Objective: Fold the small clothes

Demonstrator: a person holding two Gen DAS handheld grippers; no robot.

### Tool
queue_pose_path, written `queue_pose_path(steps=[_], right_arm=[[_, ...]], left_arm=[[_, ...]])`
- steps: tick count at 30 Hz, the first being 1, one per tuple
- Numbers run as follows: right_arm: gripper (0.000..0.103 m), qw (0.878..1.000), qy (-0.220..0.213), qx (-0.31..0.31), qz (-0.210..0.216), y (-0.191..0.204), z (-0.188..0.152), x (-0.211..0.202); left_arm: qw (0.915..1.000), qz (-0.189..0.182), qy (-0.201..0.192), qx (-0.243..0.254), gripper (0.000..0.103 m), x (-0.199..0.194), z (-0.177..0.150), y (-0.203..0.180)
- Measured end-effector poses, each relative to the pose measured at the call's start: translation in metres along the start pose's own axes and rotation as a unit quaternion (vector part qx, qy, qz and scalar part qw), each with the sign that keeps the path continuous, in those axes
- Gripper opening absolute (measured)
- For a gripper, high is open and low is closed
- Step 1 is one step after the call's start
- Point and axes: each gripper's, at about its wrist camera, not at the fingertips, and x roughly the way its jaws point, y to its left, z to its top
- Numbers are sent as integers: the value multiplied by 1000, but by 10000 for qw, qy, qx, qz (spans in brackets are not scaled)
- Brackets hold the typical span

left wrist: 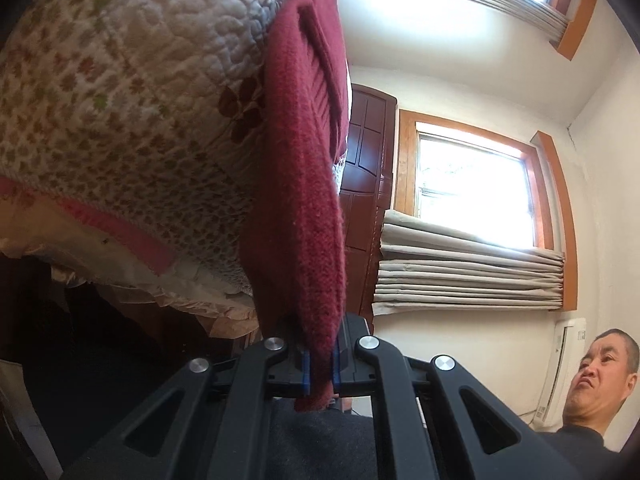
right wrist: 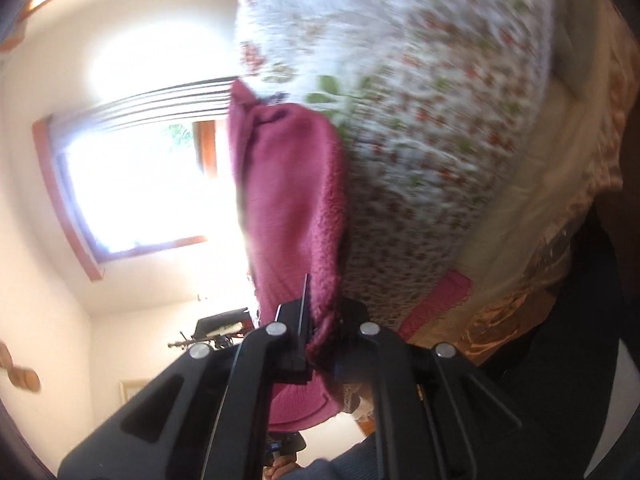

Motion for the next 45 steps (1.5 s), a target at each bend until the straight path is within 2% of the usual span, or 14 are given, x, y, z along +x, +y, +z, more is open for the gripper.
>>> queue_pose_path(steps=[5, 11, 14, 18, 22, 25, 30, 39, 40, 42, 43, 44, 45], right_arm=[[6, 9989, -39, -439, 136, 52, -1, -14], [6, 9964, -56, -781, 320, 101, 7, -11], [6, 9952, 2, -897, 380, 120, 15, -5], [6, 9946, 108, -938, 428, 138, 32, 7], [6, 9939, 240, -997, 402, 155, 55, 26], [6, 9929, 386, -1083, 313, 169, 74, 46], [6, 9908, 699, -1157, 42, 186, 111, 93], [6, 9835, 1203, -1062, -832, 188, 173, 198], [8, 9821, 1268, -1030, -936, 186, 180, 209], [17, 9801, 1294, -994, -1127, 185, 192, 222], [20, 9804, 1269, -1004, -1120, 187, 198, 225], [28, 9809, 1245, -1013, -1098, 191, 202, 225], [32, 9816, 1228, -1045, -1020, 197, 207, 224]], left_arm=[[9989, -448, -139, 77, 6, -9, -5, -1], [9929, -1051, -526, 152, 6, -4, 5, -21], [9869, -1382, -821, 124, 6, -2, 8, -25], [9738, -1794, -1389, 133, 6, 1, 19, -36], [9624, -2008, -1827, 103, 6, 9, 38, -44], [9580, -2011, -2040, 84, 6, 18, 58, -49], [9570, -1790, -2279, -93, 6, 34, 103, -46], [9571, -1092, -2644, -471, 6, 52, 178, -17], [9568, -999, -2674, -547, 6, 54, 184, -13], [9563, -811, -2709, -745, 7, 58, 197, -6], [9553, -723, -2746, -819, 11, 59, 201, -4], [9544, -680, -2781, -842, 18, 58, 204, -4], [9532, -632, -2836, -832, 21, 56, 206, -6]])
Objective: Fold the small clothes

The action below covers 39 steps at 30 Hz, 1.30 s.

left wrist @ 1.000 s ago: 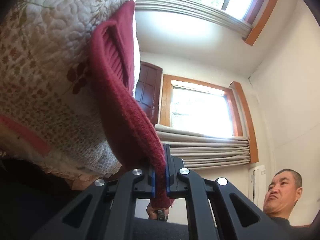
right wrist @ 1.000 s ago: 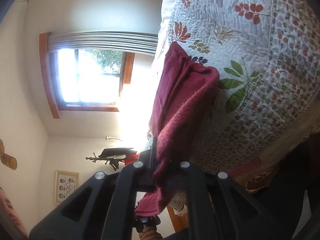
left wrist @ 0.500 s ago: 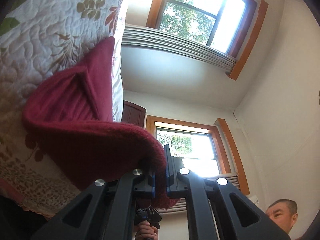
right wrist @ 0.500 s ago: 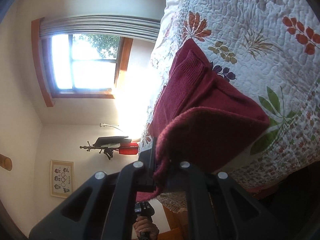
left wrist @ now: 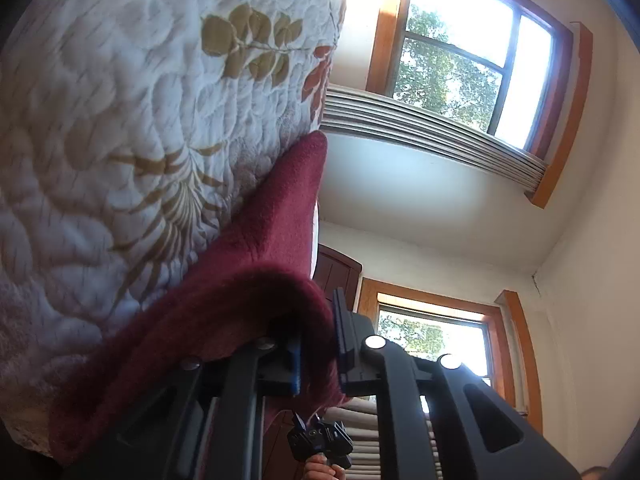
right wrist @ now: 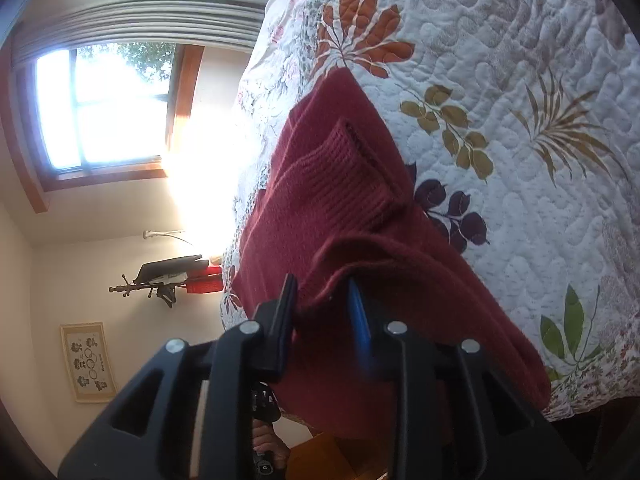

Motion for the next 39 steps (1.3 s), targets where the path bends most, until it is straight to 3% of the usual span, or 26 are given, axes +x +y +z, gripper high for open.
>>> queue_pose_path(steps=[4, 8, 10, 15, 19, 23, 25, 30, 31, 32, 34, 39], right_arm=[[32, 9986, -78, -528, -27, 22, 16, -23], [35, 9920, 30, -1214, -338, 30, 26, -34], [43, 9835, 167, -1695, -613, 34, 28, -29], [50, 9637, 738, -2375, -971, 20, 23, 0], [56, 9521, 801, -2651, -1294, 14, 20, 16], [61, 9519, 790, -2584, -1448, 10, 21, 24], [61, 9526, 763, -2520, -1527, 10, 21, 29], [63, 9550, 766, -2371, -1611, 13, 20, 38], [63, 9547, 767, -2362, -1641, 14, 20, 41], [64, 9542, 764, -2358, -1677, 16, 20, 46], [66, 9544, 767, -2331, -1702, 17, 20, 50], [67, 9488, 849, -2431, -1831, 19, 18, 62]], left_arm=[[9995, 24, -172, 266, 35, -10, 3, -24], [9915, 747, -88, 1058, 49, -16, -5, -63], [9767, 1371, 71, 1649, 52, -14, -15, -83], [9149, 2905, 617, 2734, 64, 7, -36, -104], [8775, 3546, 924, 3093, 73, 23, -36, -101], [8528, 3856, 1255, 3291, 76, 38, -22, -86], [8470, 3935, 1426, 3278, 76, 47, -12, -80], [8443, 3781, 1871, 3305, 74, 55, 1, -72], [8435, 3708, 1914, 3381, 70, 54, 0, -74], [8434, 3641, 1957, 3433, 54, 52, -1, -76], [8409, 3631, 2045, 3452, 35, 50, -1, -75], [8342, 3573, 2118, 3629, 20, 50, -3, -76]])
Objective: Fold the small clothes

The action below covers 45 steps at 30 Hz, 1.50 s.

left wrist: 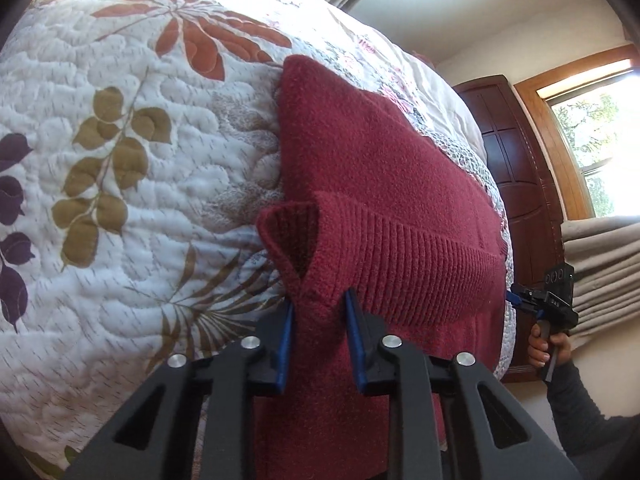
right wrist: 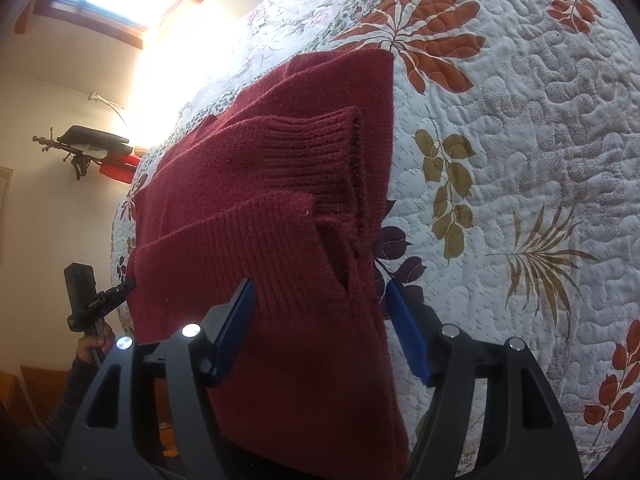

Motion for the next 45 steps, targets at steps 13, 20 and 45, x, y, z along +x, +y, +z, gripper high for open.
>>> queue_pose_path(steps=[13, 20, 45], right_arm=[[29, 9989, 76, -384, -251, 13, 5, 8], [8, 9983, -275, -407, -315, 28, -6, -18], [7, 9833, -1656, -748, -89, 86, 100, -110]], left_arm=[[9997, -83, -197, -153, 17, -1, 1, 7], [9972, 334, -605, 292, 9, -25, -10, -30], [9692, 436, -1732, 1698, 9, -98, 114, -127]])
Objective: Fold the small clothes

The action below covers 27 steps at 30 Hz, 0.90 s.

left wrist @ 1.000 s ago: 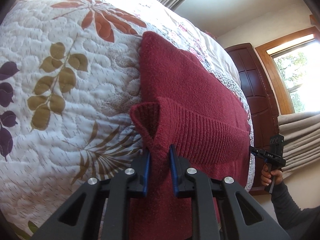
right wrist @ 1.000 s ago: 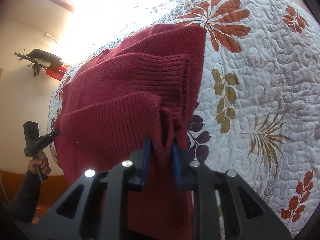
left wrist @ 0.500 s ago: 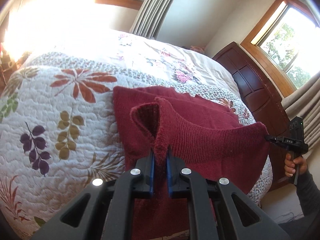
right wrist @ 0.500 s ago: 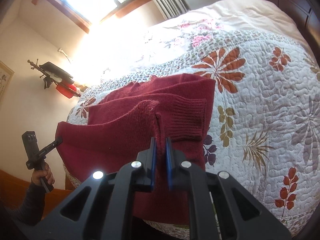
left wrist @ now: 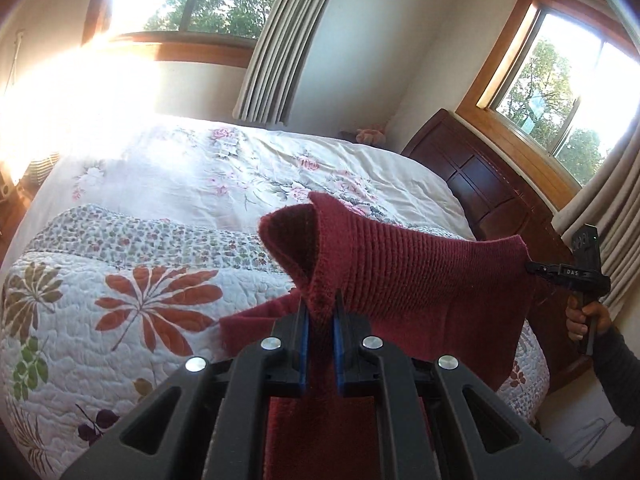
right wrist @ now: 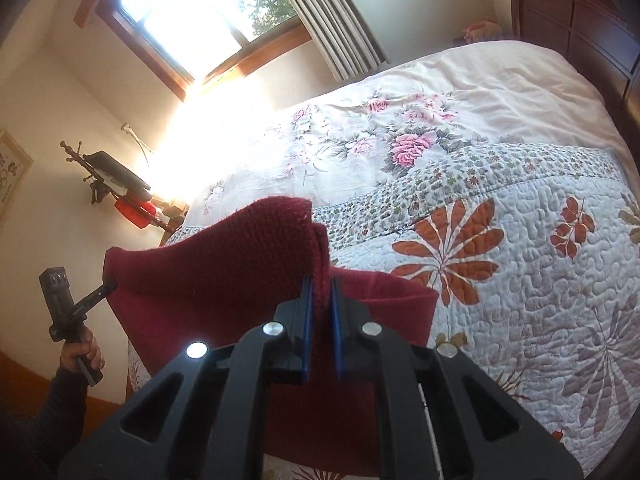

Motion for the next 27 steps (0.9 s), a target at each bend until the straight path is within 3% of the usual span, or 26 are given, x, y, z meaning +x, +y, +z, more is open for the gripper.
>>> queue_pose_path(steps=[8, 14, 18, 21, 27], right_arm=[[7, 9983, 327, 447, -165, -35, 40, 63], [7, 9923, 882, 739, -457, -63, 42, 118], [7, 9923, 831, 818, -418, -63, 45, 121], [7, 9929, 822, 726, -467, -61, 51, 121], [7, 9858, 1207, 909, -733, -86, 42, 161]], left_arm=[[9971, -119, 603, -445, 9, 85, 30, 42], [9861, -138, 1329, -982, 9, 150, 24, 77], [9834, -382, 1226, -1285, 9, 155, 28, 86], [9854, -422, 1143, -1190, 9, 151, 38, 83], [9773, 16, 1745, -1203, 9, 194, 16, 98]])
